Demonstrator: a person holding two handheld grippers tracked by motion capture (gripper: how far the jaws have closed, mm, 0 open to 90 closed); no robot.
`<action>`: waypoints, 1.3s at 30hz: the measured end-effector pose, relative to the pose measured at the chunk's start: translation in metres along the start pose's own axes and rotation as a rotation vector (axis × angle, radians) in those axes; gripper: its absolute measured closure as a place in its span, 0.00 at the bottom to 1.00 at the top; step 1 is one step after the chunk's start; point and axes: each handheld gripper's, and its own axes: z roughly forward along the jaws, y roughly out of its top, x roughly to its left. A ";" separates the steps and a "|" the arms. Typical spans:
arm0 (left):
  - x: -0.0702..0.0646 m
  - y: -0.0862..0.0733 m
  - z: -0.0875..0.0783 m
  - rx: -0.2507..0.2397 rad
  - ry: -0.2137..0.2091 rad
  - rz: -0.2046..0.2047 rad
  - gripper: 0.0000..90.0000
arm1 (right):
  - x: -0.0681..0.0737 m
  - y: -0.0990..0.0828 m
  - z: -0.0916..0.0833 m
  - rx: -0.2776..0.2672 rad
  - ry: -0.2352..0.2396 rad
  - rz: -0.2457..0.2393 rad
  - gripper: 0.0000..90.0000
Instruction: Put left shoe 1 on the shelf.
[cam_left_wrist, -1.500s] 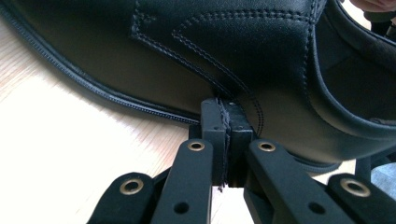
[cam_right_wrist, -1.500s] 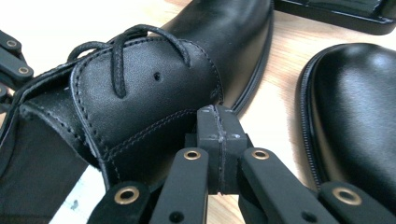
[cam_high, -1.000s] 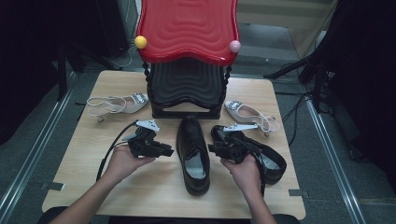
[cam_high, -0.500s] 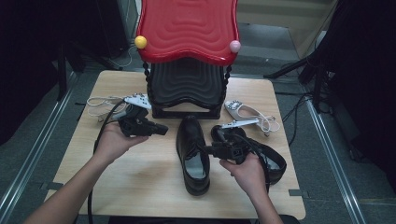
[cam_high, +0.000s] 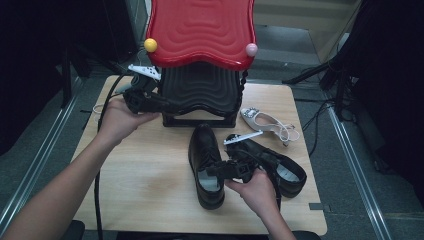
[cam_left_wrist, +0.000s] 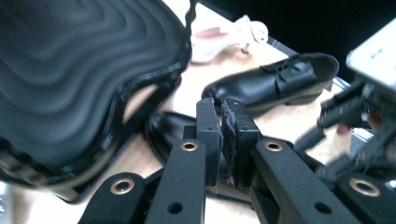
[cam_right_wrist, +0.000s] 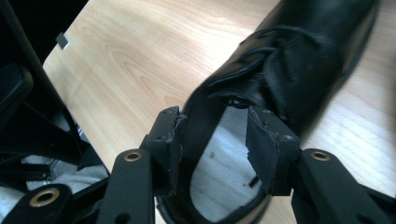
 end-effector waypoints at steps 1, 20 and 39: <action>0.000 0.005 -0.002 0.000 0.003 0.008 0.96 | 0.002 0.000 0.001 0.002 0.003 0.000 0.63; 0.017 0.088 -0.031 -0.073 0.044 0.039 0.96 | 0.019 -0.001 0.019 0.060 0.030 -0.024 0.64; 0.037 0.123 -0.010 -0.042 0.142 0.016 0.99 | 0.023 0.000 0.058 0.142 -0.038 -0.008 0.64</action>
